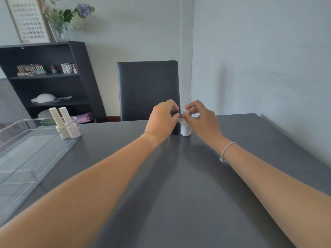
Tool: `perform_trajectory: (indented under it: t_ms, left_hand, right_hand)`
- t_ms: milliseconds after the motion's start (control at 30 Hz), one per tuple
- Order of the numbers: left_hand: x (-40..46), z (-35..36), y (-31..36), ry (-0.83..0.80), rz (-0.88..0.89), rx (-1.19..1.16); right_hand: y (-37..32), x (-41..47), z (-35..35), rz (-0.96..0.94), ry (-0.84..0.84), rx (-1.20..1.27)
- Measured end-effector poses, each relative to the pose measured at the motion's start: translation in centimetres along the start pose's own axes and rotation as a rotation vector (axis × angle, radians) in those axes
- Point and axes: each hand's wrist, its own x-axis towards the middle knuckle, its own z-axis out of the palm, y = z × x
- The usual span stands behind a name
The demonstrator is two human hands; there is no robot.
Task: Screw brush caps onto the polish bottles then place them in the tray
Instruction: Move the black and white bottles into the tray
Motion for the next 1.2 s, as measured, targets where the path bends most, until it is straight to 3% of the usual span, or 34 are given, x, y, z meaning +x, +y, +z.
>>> perform_trajectory:
  t_ms: [200, 400, 600, 833, 1200]
  left_hand:
    - [-0.9, -2.3, -0.1, 0.033, -0.011, -0.023]
    - [-1.3, -10.6, 0.6, 0.085, -0.013, -0.075]
    - [-3.0, -22.2, -2.3, 0.2, -0.073, 0.081]
    - [-5.8, -31.6, -9.1, 0.261, -0.191, 0.271]
    - [-5.3, -33.2, -17.9, 0.163, -0.342, 0.264]
  right_hand:
    - [-1.4, -1.0, -0.2, 0.0, -0.015, 0.042]
    - [-6.8, -1.4, 2.2, -0.106, -0.073, 0.123]
    - [-15.2, -1.0, 8.0, -0.242, -0.191, 0.2]
    - [-23.3, -0.3, 16.5, -0.245, -0.38, 0.26]
    - [-26.0, 1.2, 25.1, -0.335, -0.579, -0.12]
